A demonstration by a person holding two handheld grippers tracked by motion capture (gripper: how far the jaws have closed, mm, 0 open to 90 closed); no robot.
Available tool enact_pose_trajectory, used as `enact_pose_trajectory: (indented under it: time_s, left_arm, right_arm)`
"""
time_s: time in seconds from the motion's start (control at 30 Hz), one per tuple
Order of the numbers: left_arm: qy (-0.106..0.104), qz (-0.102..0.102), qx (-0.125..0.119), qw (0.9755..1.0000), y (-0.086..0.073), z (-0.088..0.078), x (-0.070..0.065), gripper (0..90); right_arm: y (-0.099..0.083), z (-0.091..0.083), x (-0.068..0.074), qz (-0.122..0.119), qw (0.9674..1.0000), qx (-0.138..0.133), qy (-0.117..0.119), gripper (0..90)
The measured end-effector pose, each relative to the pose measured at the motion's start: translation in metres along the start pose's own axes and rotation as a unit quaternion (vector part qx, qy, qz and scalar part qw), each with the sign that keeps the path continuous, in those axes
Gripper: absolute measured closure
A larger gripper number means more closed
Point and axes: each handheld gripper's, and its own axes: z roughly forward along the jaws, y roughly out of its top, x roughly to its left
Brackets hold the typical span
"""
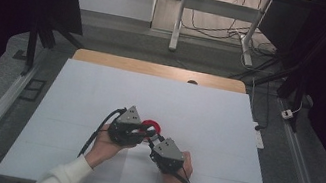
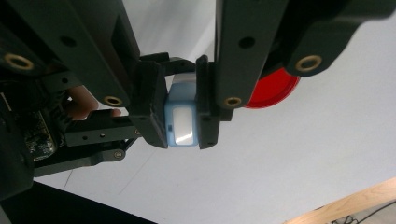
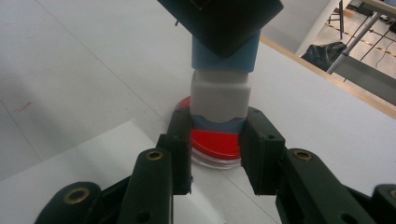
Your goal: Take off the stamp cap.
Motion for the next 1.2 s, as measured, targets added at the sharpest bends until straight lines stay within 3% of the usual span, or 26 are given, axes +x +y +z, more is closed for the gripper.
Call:
enact_pose_trajectory:
  time_s: [0.57,0.6,0.67,0.8,1.2]
  left_arm:
    - [-0.003,-0.005,0.001,1.0,0.0,-0.001,0.001,75.6]
    - [-0.002,-0.008,-0.006,0.9999,0.0,-0.002,0.001,75.7]
    - [0.02,-0.003,-0.02,0.9996,0.002,-0.008,0.003,75.7]
    - [0.013,-0.024,-0.031,0.9992,0.002,-0.017,0.01,75.7]
    - [0.005,-0.019,-0.024,0.9995,0.002,-0.013,0.008,75.7]
  right_arm:
    - [0.001,0.0,-0.002,-0.023,0.9997,0.003,0.007,66.1]
    - [0.0,0.001,-0.001,-0.03,0.9995,0.009,0.007,66.1]
    - [-0.002,0.003,0.0,-0.031,0.9994,0.013,0.01,66.1]
    - [-0.003,0.003,0.0,-0.024,0.9996,0.012,0.011,66.1]
    - [-0.003,0.001,-0.003,-0.012,0.9998,0.007,0.016,66.0]
